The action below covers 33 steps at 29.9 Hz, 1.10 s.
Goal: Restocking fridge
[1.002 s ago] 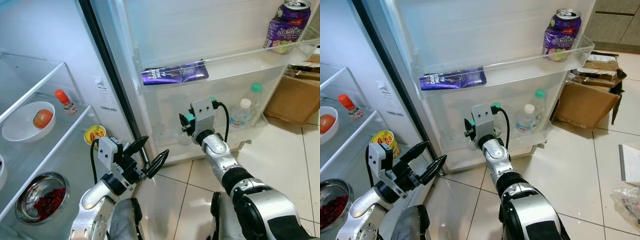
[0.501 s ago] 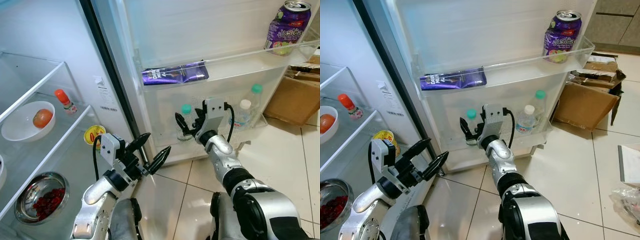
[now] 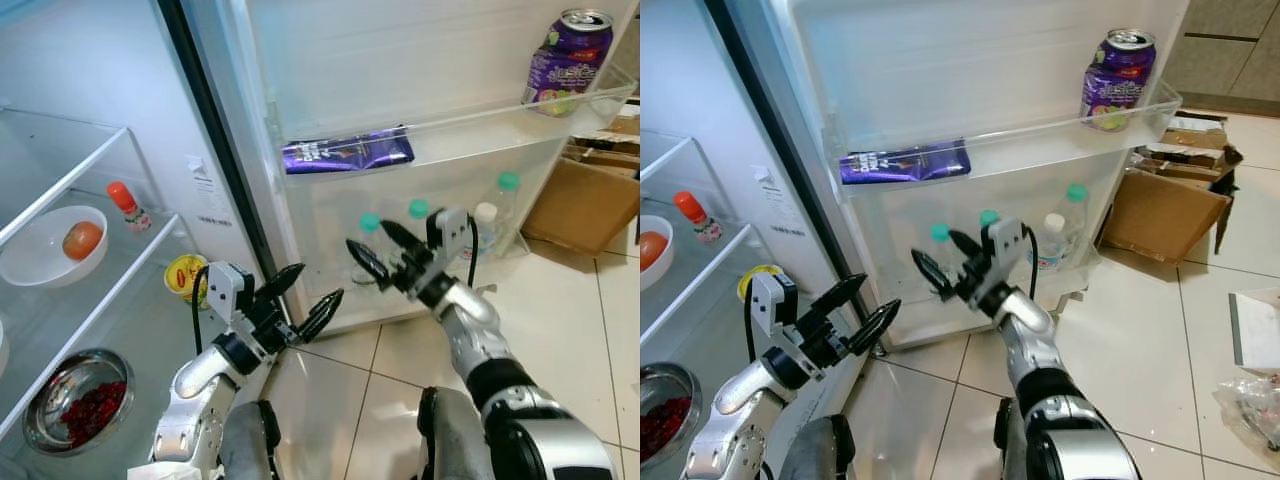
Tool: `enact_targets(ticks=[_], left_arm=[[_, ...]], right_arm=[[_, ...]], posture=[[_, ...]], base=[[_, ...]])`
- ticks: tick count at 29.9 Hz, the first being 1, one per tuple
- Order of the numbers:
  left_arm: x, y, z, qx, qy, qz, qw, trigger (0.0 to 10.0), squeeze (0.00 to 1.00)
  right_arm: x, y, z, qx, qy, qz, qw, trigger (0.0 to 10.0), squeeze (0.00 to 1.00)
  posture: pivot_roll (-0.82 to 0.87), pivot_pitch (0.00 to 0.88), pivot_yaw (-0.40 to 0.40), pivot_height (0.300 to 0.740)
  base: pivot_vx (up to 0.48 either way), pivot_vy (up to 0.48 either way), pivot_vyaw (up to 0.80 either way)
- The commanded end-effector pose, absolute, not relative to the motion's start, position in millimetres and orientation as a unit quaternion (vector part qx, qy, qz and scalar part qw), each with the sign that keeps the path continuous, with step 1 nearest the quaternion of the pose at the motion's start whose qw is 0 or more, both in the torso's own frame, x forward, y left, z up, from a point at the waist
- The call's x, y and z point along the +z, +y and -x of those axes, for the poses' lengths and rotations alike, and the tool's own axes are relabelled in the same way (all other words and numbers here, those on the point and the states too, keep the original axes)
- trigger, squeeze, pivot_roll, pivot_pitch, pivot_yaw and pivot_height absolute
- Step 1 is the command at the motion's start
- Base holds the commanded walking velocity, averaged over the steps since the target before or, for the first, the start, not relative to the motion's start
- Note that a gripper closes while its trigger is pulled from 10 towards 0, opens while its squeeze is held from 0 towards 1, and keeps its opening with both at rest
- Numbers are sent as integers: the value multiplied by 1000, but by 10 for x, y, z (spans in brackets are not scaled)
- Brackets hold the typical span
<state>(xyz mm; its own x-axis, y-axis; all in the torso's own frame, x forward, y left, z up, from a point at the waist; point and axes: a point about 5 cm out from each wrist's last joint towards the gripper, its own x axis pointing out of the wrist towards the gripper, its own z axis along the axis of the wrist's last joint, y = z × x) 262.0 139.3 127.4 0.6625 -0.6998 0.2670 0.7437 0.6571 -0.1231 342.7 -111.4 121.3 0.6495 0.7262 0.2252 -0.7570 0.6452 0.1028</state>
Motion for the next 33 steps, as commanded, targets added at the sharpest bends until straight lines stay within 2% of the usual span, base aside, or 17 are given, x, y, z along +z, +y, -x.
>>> enact_targets(ticks=[1, 5, 6, 8, 11, 12, 14, 15, 16, 18, 22, 23, 24, 25, 26, 29, 33], left_arm=[[1289, 1452, -2634, -402, -107, 99, 904, 10000, 0], [1277, 1448, -2646, -404, -107, 100, 903, 10000, 0], [1259, 1433, -2659, -407, -106, 102, 901, 10000, 0], [1231, 1422, -2668, -409, -103, 103, 901, 10000, 0], [1220, 1421, -2672, -409, -102, 103, 901, 10000, 0], [1190, 1424, -2675, -408, -98, 104, 902, 10000, 0], [1140, 1434, -2678, -404, -92, 107, 904, 10000, 0], [1012, 1453, -2670, -394, -75, 111, 909, 10000, 0], [1012, 1453, -2670, -394, -75, 111, 909, 10000, 0], [943, 1460, -2664, -387, -68, 117, 912, 10000, 0], [909, 1460, -2671, -384, -65, 118, 913, 10000, 0], [882, 1467, -2677, -380, -61, 119, 915, 10000, 0], [882, 1467, -2677, -380, -61, 119, 915, 10000, 0], [844, 1484, -2678, -375, -56, 120, 917, 10000, 0], [844, 1484, -2678, -375, -56, 120, 917, 10000, 0], [718, 1553, -2667, -361, -35, 123, 924, 10000, 0], [672, 1581, -2669, -354, -30, 125, 926, 10000, 0]], right_arm=[[1213, -1130, -3344, 443, -90, -108, 885, 10000, 0], [1194, -1196, -3273, 457, -92, -127, 876, 10000, 0], [1126, -1247, -3155, 495, -77, -144, 853, 10000, 0], [987, -1284, -3025, 532, -41, -135, 835, 10000, 0], [939, -1297, -2984, 541, -28, -129, 831, 10000, 0], [820, -1338, -2922, 548, 1, -121, 828, 10000, 0], [659, -1418, -2874, 532, 38, -114, 838, 10000, 0], [313, -1651, -2784, 433, 118, -117, 886, 10000, 0], [313, -1651, -2784, 433, 118, -117, 886, 10000, 0], [129, -1826, -2713, 340, 157, -117, 920, 10000, 0], [55, -1950, -2674, 276, 175, -124, 937, 10000, 0], [-7, -2059, -2633, 224, 191, -127, 947, 10000, 0], [-7, -2059, -2633, 224, 191, -127, 947, 10000, 0], [-77, -2183, -2573, 168, 211, -123, 955, 10000, 0], [-77, -2183, -2573, 168, 211, -123, 955, 10000, 0], [-250, -2441, -2370, 54, 261, -109, 958, 10000, 0], [-330, -2504, -2268, 21, 285, -101, 953, 10000, 0]], posture=[[33, 80, 35, 500], [29, 73, 34, 500], [21, 54, 30, 500], [17, 51, 29, 500], [17, 51, 29, 500], [11, 45, 27, 500], [2, 41, 22, 500], [-7, 38, 14, 500], [-7, 38, 14, 500], [-11, 34, 8, 500], [-15, 31, 0, 500], [-18, 28, -1, 500], [-18, 28, -1, 500], [-20, 25, -1, 500], [-20, 25, -1, 500], [-24, 10, -3, 500], [-22, 3, -5, 500]], base=[[0, 0, 0], [0, 0, 0], [0, 0, 0], [0, 0, 0], [0, 0, 0], [0, 0, 0], [0, 0, 0], [0, 0, 0], [0, 0, 0], [0, 0, 0], [0, 0, 0], [0, 0, 0], [0, 0, 0], [0, 0, 0], [0, 0, 0], [0, 0, 0], [0, 0, 0]])
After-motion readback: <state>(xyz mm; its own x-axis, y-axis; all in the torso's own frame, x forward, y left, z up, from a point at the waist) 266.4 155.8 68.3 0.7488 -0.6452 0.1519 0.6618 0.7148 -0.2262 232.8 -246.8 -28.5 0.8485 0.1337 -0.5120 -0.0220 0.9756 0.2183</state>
